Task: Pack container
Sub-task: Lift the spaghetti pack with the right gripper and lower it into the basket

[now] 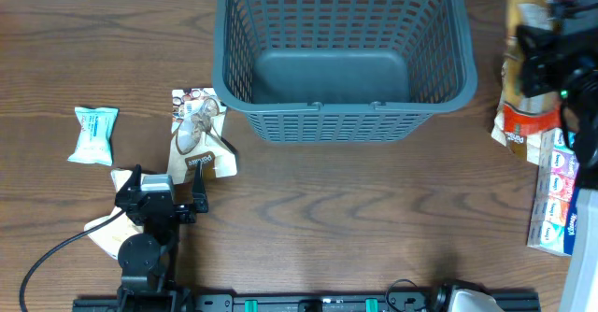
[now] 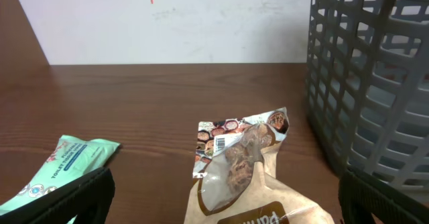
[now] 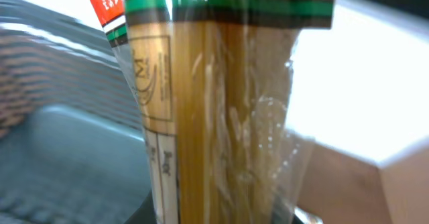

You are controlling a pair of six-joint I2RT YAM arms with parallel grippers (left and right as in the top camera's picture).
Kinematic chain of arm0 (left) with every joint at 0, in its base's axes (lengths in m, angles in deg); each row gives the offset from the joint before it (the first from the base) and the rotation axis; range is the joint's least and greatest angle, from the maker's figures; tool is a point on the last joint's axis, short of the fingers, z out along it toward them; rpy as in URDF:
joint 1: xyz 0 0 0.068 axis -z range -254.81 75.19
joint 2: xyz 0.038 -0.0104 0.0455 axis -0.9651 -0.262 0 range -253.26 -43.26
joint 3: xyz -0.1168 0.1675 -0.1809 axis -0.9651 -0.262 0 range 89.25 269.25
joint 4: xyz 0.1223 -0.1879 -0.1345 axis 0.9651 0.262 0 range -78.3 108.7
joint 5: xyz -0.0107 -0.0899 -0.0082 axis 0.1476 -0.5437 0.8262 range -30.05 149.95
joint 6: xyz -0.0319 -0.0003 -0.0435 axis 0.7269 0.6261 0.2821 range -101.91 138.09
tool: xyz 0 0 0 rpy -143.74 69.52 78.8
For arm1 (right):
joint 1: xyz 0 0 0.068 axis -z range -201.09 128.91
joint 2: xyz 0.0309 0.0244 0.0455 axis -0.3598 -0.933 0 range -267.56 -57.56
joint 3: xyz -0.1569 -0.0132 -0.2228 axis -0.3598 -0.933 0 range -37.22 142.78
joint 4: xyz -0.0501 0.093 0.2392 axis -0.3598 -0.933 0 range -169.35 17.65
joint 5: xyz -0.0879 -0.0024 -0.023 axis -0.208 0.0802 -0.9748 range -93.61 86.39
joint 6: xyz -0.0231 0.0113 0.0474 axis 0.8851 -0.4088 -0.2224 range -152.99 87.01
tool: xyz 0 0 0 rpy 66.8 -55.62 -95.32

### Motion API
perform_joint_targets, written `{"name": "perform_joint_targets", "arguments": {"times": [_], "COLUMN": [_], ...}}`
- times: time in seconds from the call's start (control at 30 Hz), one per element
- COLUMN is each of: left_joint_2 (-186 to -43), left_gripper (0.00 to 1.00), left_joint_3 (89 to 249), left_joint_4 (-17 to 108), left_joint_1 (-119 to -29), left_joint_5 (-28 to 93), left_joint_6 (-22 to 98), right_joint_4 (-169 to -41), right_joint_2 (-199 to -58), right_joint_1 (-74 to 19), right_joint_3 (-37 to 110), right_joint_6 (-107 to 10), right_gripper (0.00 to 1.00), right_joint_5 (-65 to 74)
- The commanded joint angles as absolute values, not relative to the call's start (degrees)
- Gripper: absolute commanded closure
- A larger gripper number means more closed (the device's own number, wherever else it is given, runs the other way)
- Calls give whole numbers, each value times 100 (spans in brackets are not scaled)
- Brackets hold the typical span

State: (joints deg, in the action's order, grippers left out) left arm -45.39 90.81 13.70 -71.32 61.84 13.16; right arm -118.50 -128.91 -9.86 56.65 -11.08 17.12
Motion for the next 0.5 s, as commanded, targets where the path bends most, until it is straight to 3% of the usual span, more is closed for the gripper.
{"name": "perform_joint_targets", "arguments": {"times": [0.0,0.47], "left_joint_2": [-4539,-4539], "left_gripper": [1,1], "left_joint_3": [8948,8948], "left_joint_4": [1571,1571], "left_joint_1": [-7123,-7123], "left_joint_5": [6186,6186], "left_joint_6": [1281,1281], "right_joint_4": [-11804,-11150], "right_joint_2": [-12754,-13656], "right_joint_1": [-1568,-3496], "right_joint_3": [6109,6587], "right_joint_6": [-516,319], "right_gripper": [99,99], "right_joint_5": [2265,1589]}}
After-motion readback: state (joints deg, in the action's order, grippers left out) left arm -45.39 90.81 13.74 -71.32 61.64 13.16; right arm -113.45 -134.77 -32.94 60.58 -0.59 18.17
